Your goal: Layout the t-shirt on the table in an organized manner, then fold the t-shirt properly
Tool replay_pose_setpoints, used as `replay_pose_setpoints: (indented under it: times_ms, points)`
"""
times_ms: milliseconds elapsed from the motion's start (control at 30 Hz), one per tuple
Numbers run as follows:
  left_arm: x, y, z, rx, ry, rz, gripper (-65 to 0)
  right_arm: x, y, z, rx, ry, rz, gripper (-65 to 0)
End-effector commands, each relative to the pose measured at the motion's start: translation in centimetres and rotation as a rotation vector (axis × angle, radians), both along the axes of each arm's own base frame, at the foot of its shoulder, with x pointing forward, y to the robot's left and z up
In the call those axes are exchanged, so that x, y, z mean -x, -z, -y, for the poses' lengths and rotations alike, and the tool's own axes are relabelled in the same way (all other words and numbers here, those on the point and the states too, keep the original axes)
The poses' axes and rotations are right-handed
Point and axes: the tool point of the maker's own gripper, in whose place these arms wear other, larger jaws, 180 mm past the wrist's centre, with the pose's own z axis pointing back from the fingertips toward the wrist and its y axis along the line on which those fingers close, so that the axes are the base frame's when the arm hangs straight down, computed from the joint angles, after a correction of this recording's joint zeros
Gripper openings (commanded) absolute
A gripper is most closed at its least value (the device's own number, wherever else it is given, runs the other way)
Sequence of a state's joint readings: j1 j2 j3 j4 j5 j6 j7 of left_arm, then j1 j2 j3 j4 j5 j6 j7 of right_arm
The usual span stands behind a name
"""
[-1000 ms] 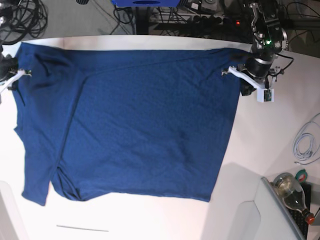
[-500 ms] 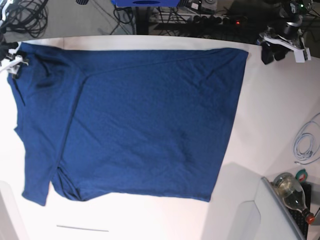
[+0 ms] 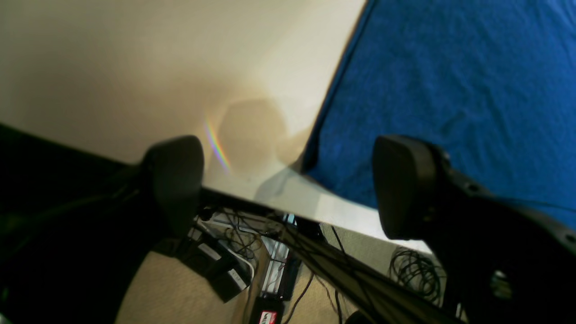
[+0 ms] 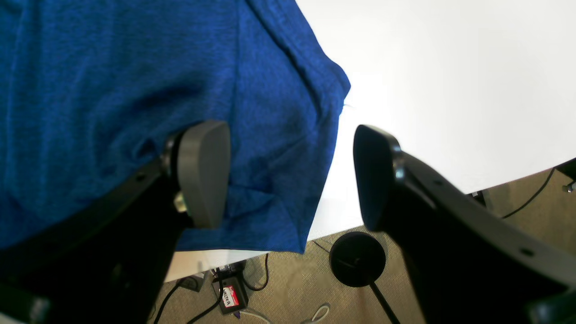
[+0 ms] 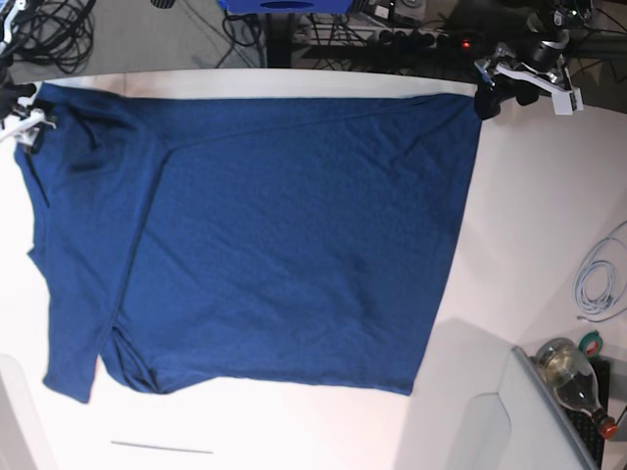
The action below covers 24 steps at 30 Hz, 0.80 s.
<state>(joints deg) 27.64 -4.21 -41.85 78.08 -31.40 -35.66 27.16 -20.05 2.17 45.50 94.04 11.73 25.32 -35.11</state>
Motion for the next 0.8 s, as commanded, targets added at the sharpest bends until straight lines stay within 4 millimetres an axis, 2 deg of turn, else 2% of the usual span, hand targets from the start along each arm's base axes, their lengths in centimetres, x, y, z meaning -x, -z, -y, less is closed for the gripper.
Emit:
replay_pose_setpoints:
  times_ms: [0,67,100,233,333,467,533,600,700,767]
  points:
    - [-0.6,-0.4,0.3,0.006,0.012,0.029,-9.1,-0.4,-0.9,0.7,0.025,0.000,0.030,-24.6]
    - [-0.8,0.1,1.5,0.029,0.039,0.023,-10.0,-0.4,-0.9,0.7,0.025,0.000,0.030,-24.6]
    - [-0.9,0.4,2.2,0.042,0.053,0.018,-12.7,-0.4,-0.9,0.7,0.025,0.000,0.030,-24.6]
    - [-1.3,1.5,4.3,0.086,0.082,0.002,-27.6,-0.4,-0.9,0.8,0.025,0.001,0.031,-24.6]
    - [-1.3,2.1,4.4,0.098,0.075,-0.009,-35.5,-0.2,-0.9,0.9,0.025,0.005,0.028,-24.6]
    - [-1.2,2.1,4.3,0.097,0.077,-0.013,-46.4,1.4,-1.2,3.0,0.034,0.103,0.037,-24.6]
    - [-1.2,2.1,4.3,0.098,0.077,-0.015,-55.1,1.7,-1.1,4.0,0.027,0.159,0.052,-23.9]
    - [-1.3,2.1,4.3,0.099,0.078,-0.013,-64.5,2.1,-0.1,3.8,-0.010,0.141,0.043,-23.7]
    - [-1.5,2.0,4.2,0.095,0.079,-0.010,-65.0,2.3,1.5,2.6,-0.093,0.064,0.041,-23.7]
    - [-1.5,1.9,4.2,0.092,0.080,-0.009,-65.0,2.7,2.5,2.5,-0.128,0.081,0.036,-23.7]
